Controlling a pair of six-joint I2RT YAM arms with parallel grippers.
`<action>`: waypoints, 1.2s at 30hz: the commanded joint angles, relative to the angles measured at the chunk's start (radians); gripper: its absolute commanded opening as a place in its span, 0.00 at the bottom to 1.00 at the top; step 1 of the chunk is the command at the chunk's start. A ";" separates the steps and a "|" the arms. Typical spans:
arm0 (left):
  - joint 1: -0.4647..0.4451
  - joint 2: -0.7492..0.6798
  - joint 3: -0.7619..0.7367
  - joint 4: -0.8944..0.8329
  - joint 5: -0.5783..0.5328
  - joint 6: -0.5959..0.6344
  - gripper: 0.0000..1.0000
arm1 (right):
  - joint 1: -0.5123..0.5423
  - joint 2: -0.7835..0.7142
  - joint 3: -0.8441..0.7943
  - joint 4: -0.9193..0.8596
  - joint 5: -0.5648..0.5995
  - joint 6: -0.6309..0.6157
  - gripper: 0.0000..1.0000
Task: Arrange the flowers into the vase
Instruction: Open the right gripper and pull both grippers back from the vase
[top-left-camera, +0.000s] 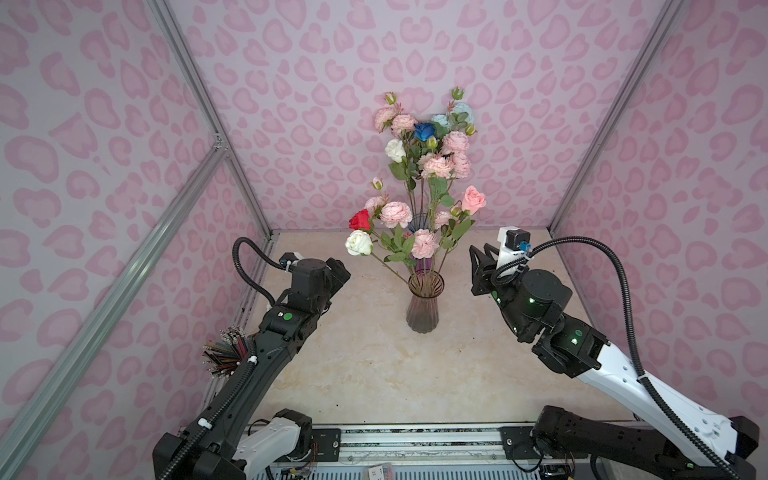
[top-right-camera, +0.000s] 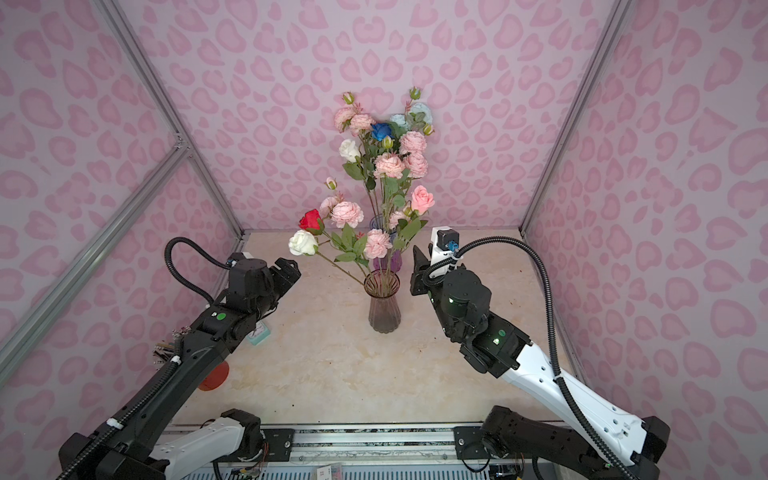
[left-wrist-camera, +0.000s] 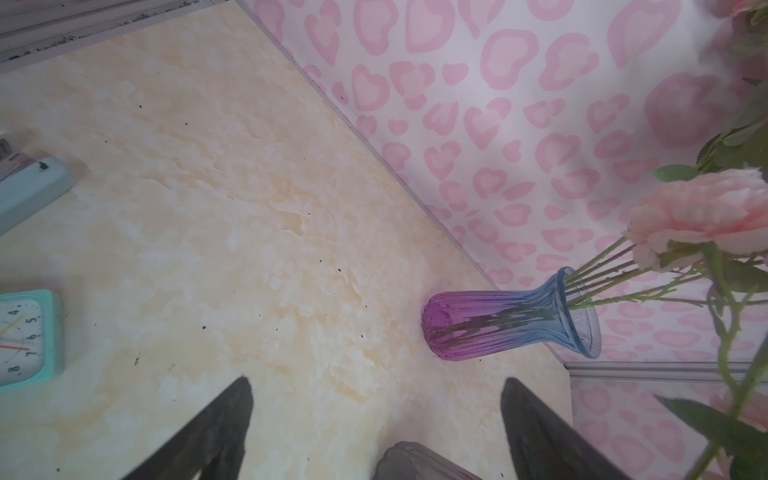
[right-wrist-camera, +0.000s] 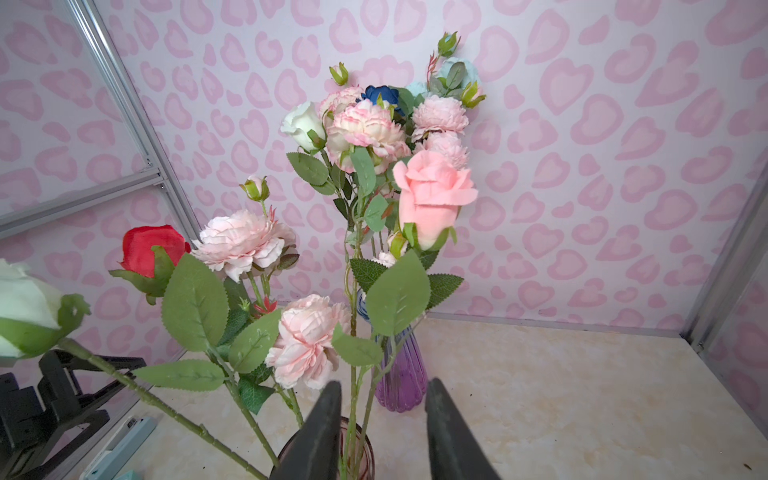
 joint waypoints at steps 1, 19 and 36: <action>0.001 0.014 0.037 0.056 0.056 0.141 0.95 | -0.003 -0.057 -0.031 -0.016 0.066 -0.013 0.40; -0.010 -0.319 -0.155 -0.079 -0.327 0.140 0.98 | -0.061 -0.349 -0.275 -0.031 0.057 -0.007 0.99; -0.011 -0.229 -0.167 -0.124 -0.257 0.347 0.98 | -0.062 -0.341 -0.472 0.146 0.132 0.008 0.99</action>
